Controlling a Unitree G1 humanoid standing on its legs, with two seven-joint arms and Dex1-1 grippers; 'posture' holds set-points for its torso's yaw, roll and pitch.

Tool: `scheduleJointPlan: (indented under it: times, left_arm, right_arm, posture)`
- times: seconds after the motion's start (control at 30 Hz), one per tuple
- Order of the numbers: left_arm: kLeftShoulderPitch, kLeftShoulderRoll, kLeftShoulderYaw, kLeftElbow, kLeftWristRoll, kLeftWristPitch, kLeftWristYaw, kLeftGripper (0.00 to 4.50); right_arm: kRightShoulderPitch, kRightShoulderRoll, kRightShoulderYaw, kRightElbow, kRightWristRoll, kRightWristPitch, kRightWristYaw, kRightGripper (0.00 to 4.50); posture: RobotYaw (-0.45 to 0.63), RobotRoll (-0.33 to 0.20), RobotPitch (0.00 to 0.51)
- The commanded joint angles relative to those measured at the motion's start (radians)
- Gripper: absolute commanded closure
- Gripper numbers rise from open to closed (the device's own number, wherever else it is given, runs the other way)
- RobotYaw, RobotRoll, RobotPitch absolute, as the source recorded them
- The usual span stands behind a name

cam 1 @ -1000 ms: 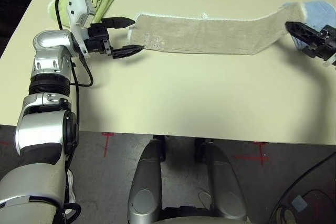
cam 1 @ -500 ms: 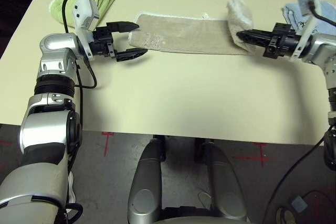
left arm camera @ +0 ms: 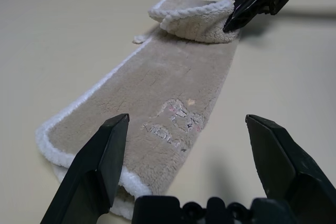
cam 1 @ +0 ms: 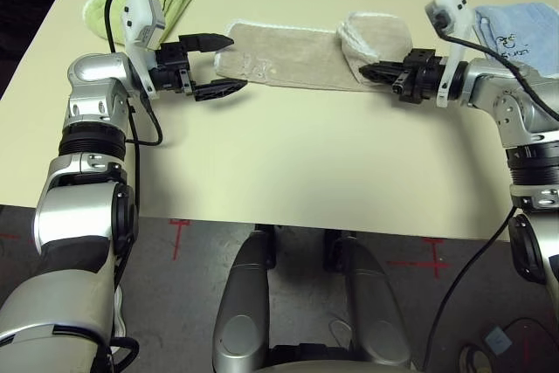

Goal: Fold the towel and set it aside.

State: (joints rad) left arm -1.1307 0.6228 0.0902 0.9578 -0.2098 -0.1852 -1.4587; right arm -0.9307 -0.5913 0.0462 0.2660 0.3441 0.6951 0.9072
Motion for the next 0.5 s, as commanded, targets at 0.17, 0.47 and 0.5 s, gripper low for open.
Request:
scheduleJointPlan:
  times: [0.17, 0.47, 0.5]
  left_arm:
    - [0.001, 0.004, -0.004, -0.008, -0.002, 0.002, -0.015, 0.00]
    - [0.004, -0.001, -0.006, -0.012, -0.002, 0.004, -0.012, 0.00]
    - [0.006, -0.002, -0.007, -0.014, -0.002, 0.004, -0.011, 0.00]
  right_arm:
    - [-0.008, 0.027, -0.028, -0.076, 0.043, -0.100, 0.076, 1.89]
    - [-0.040, 0.079, 0.041, -0.042, 0.003, -0.143, 0.100, 0.06]
    - [-0.041, 0.086, 0.051, -0.030, -0.007, -0.155, 0.103, 0.06]
  posture:
    - [0.06, 0.000, 0.376]
    - [0.06, 0.000, 0.366]
    - [0.06, 0.000, 0.364]
